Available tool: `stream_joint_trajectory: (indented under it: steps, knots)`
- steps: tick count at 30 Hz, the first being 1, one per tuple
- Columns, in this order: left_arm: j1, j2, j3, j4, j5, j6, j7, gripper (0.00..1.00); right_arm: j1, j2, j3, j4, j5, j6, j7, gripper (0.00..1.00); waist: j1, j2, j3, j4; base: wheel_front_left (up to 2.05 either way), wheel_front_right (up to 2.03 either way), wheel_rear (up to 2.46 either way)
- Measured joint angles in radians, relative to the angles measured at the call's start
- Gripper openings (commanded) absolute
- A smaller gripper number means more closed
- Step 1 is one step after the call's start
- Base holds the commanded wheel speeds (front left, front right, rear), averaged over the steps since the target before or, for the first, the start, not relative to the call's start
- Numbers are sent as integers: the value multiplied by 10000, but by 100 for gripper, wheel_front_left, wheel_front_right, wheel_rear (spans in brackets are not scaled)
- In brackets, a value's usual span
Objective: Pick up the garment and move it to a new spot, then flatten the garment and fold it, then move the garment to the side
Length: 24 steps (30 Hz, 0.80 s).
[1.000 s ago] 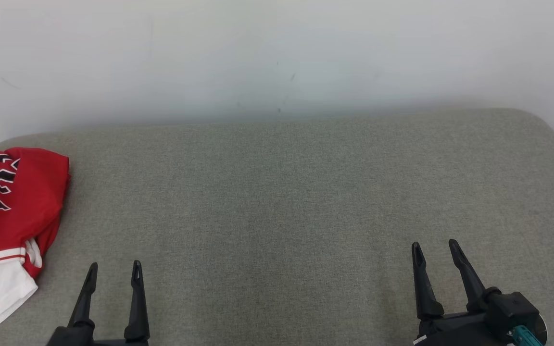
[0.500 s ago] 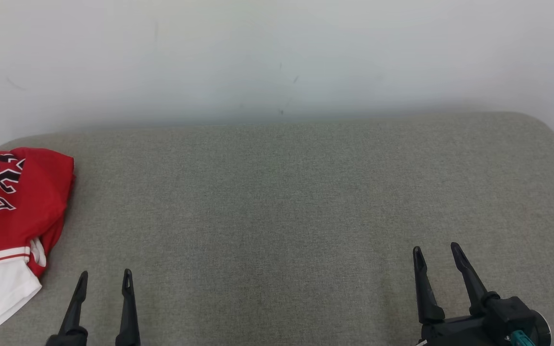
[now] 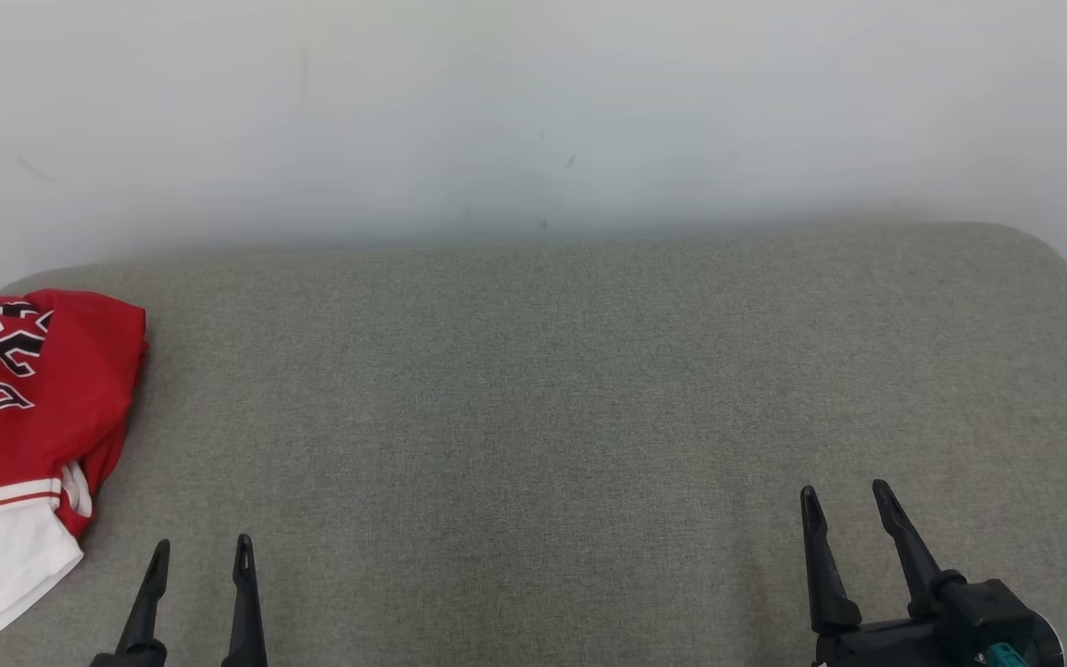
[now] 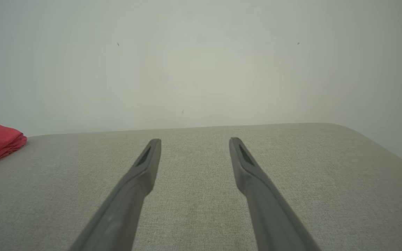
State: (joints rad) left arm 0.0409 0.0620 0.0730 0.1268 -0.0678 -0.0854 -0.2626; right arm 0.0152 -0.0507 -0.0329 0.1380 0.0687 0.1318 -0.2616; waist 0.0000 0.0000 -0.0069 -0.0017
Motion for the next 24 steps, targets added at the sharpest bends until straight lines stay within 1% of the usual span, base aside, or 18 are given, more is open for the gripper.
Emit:
stream_joint_trajectory:
  steps: [12,24]
  knots:
    - [-29,-58,119,341,-6,-84,0,100,-40,0,-23,399,190,0,0,100,0,0,-2,4,0,0,0]
    - [-60,-79,192,470,-15,-119,0,100,-72,0,-8,525,278,0,0,100,0,0,24,56,0,0,0]
